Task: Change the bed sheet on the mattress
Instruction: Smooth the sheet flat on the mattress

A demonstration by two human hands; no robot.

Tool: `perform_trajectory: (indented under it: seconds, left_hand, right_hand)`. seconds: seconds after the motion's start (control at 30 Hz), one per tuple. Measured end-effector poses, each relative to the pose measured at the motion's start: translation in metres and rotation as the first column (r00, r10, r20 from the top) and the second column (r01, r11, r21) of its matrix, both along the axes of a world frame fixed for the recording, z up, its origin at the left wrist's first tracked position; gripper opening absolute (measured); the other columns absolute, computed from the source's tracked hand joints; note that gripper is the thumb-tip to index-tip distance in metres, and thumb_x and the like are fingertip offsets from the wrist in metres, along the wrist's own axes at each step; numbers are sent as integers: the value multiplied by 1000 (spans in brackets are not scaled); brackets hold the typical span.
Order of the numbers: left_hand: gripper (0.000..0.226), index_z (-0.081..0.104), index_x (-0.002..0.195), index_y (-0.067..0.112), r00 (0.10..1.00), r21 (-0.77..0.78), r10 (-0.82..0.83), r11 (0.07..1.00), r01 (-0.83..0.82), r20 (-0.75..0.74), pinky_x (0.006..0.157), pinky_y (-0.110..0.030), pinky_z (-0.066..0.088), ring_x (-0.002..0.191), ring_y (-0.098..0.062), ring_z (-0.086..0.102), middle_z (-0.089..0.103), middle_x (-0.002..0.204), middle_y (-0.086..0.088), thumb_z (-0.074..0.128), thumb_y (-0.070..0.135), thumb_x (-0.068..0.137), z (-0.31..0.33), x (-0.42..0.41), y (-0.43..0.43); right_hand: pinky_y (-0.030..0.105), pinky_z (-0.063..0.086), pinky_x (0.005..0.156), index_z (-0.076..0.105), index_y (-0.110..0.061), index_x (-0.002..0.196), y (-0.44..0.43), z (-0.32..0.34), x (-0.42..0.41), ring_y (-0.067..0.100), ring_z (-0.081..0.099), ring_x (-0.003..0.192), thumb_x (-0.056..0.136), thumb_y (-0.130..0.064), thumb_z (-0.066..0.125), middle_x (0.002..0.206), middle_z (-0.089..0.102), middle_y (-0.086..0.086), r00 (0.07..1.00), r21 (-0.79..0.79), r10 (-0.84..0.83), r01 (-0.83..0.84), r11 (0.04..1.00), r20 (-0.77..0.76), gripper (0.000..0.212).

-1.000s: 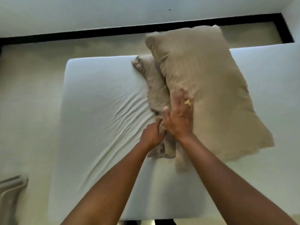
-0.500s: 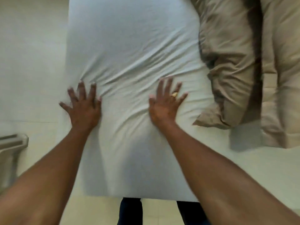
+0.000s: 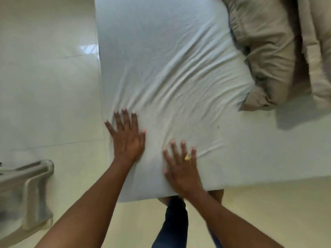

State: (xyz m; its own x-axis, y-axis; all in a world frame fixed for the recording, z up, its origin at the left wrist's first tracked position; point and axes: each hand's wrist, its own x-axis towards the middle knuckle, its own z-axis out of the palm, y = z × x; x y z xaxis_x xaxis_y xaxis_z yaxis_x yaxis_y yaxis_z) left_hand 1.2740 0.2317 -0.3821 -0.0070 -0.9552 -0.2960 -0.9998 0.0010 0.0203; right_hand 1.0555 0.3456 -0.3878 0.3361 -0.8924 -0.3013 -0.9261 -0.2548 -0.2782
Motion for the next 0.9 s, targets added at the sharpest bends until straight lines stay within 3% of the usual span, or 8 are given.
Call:
perform_trajectory:
  seconds: [0.07,0.13,0.2,0.27,0.37,0.53,0.67,0.9]
  left_hand:
    - [68,8,162,26,949,19,-312,949,313,-36,117,-71,0,154,-41,-10,-6,169,-14,27,51,102,-1,-16,-11]
    - [67,0,161,36,811,58,-580,809,585,-77,120,-65,5,155,-31,-14,-11,169,-5,27,57,103,-2,-7,-13]
    - [70,-4,160,40,814,69,-576,812,580,-74,122,-59,4,155,-26,-15,-11,169,0,24,65,101,-4,19,-16]
    - [73,-4,160,41,894,58,-445,892,448,-53,123,-58,3,155,-27,-15,-12,169,1,24,70,99,-2,44,-19]
    - [74,-4,160,40,920,42,-391,919,392,-27,124,-58,3,154,-28,-17,-16,168,1,23,70,98,5,63,-22]
    - [74,-11,158,42,934,159,-357,922,354,-8,121,-61,-1,153,-36,-18,-21,167,-5,17,72,96,15,58,-21]
    - [77,35,155,11,866,135,-495,865,484,67,117,-70,10,148,-54,15,20,160,-34,26,60,96,33,35,-26]
    - [64,18,160,36,391,60,-911,386,920,-135,121,-61,8,156,-28,2,5,170,-3,20,61,101,-1,-2,-116]
  right_hand:
    - [67,7,121,7,-29,164,15,6,16,34,-7,157,100,-47,44,172,-4,3,971,35,230,-233,972,71,76]
    - [62,17,121,14,-25,163,2,4,1,30,1,158,99,-42,43,172,5,4,974,-33,216,-214,976,74,72]
    - [61,25,118,17,-20,163,-8,-4,-27,29,7,158,98,-42,39,171,8,8,989,-90,-145,144,986,-8,72]
    - [62,20,120,8,-15,164,-8,-9,-52,33,4,157,101,-44,33,171,0,12,827,-77,-555,549,832,-95,74]
    - [69,12,119,1,-17,164,11,-13,-19,42,-5,156,103,-47,31,170,-8,16,658,-78,-743,740,668,-123,74]
    - [76,7,115,4,-31,164,41,6,97,43,-7,155,100,-56,38,171,-5,12,947,-24,-323,323,946,5,76]
    - [66,23,116,15,-29,163,36,15,80,27,5,158,104,-48,35,172,4,2,944,-48,-294,304,952,152,65]
    - [66,17,119,18,-15,162,-40,-22,10,41,8,155,100,-37,37,168,6,23,428,-122,-902,894,431,-51,69]
